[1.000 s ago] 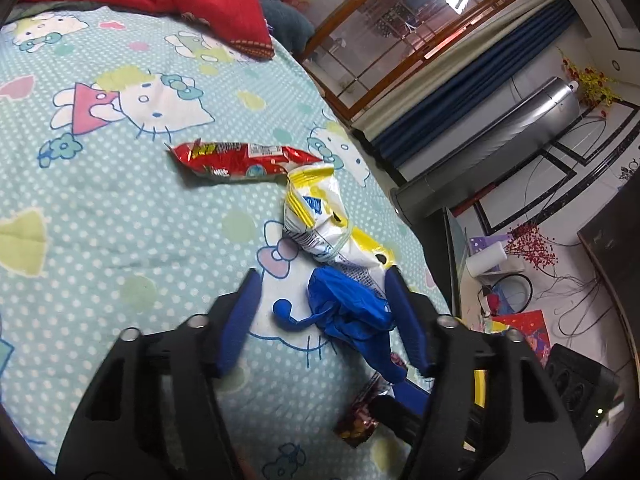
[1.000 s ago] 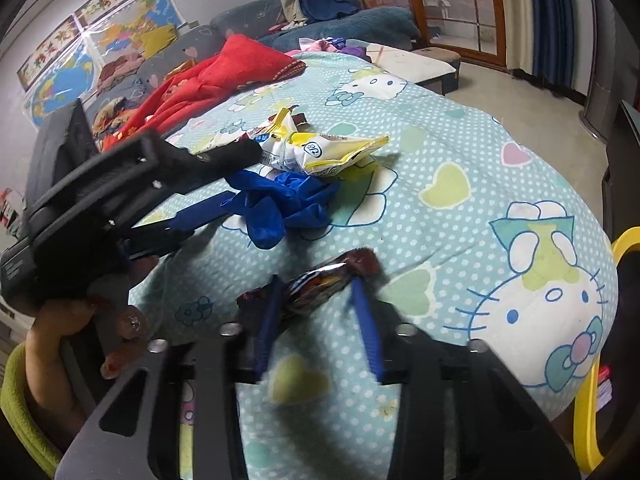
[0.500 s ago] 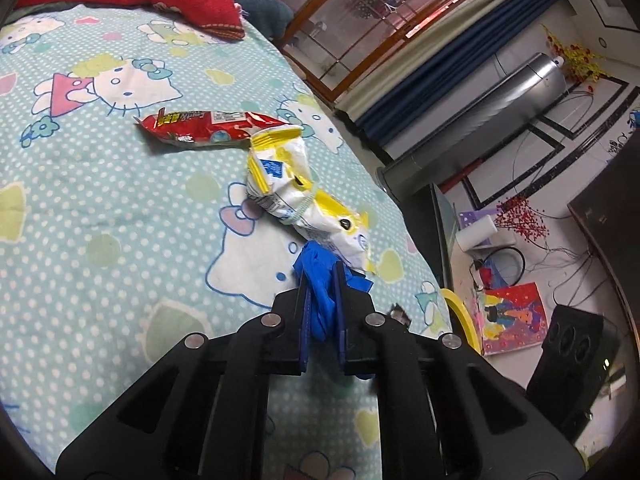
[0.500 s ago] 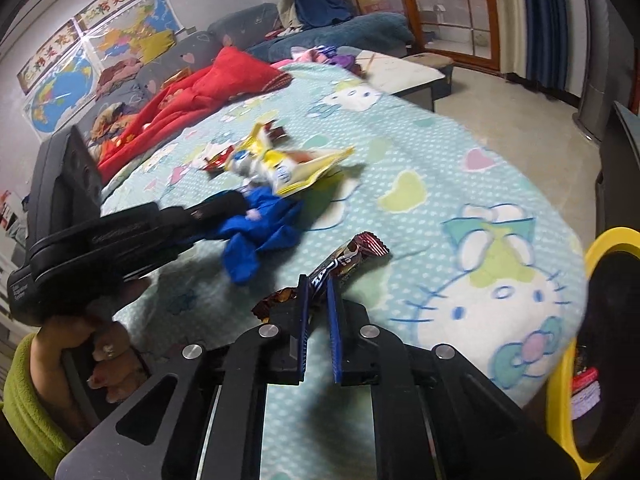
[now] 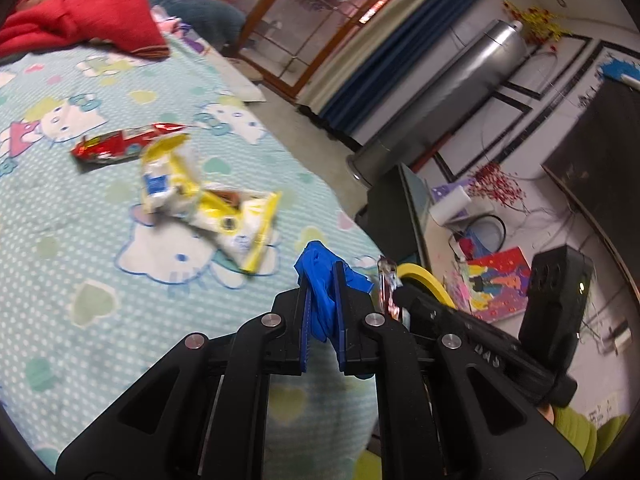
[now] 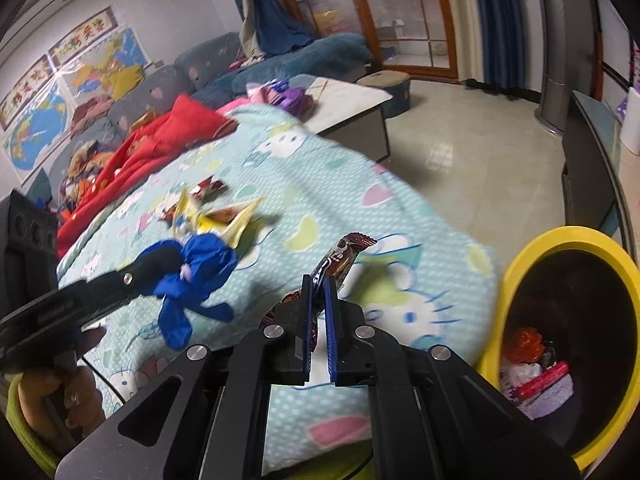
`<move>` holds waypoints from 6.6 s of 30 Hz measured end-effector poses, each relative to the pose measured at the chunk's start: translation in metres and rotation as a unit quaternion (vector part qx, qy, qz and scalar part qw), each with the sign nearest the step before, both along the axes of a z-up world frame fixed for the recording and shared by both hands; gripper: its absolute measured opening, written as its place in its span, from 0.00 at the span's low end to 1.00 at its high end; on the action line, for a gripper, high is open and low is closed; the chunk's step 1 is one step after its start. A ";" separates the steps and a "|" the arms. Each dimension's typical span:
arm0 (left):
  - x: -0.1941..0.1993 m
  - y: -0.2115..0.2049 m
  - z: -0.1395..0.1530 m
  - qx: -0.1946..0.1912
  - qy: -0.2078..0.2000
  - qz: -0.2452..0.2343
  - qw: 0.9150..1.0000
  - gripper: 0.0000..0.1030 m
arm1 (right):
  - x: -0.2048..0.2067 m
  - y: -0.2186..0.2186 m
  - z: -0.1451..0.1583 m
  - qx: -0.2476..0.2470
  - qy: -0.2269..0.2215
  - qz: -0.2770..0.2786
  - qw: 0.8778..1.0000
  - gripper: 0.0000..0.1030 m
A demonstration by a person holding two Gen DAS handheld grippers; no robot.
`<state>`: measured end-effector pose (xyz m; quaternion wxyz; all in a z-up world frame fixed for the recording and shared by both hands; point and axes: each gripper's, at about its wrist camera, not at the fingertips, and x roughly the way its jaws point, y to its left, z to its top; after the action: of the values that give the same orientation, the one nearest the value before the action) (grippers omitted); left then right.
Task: Collect trash
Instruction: 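Carry the blue balloon and brown wrapper over the yellow bin with both grippers, then open both grippers to drop the balloon and wrapper into the bin, then move both grippers back toward the red and yellow wrappers on the bedspread, then grasp the red wrapper with the left gripper while the right grasps the yellow wrapper, then carry the red and yellow wrappers over the yellow bin with both grippers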
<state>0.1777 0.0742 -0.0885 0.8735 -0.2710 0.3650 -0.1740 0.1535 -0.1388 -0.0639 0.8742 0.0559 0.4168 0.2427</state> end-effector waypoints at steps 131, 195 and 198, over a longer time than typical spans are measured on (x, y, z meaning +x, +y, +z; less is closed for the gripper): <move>0.018 -0.012 0.045 0.202 -0.097 0.158 0.962 0.89 | -0.012 -0.028 0.034 0.020 -0.071 -0.017 0.997 0.72; 0.025 0.061 0.009 0.044 -0.069 0.139 0.987 0.00 | 0.026 0.034 0.007 0.046 -0.012 0.031 0.998 0.06; 0.024 0.047 0.018 0.049 -0.083 0.121 0.988 0.00 | 0.026 0.017 0.012 0.050 -0.016 0.014 0.999 0.06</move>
<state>0.2018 0.1214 -0.0703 0.9277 -0.2544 0.2639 -0.0704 0.1799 -0.1216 -0.0516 0.8735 0.0894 0.3905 0.2767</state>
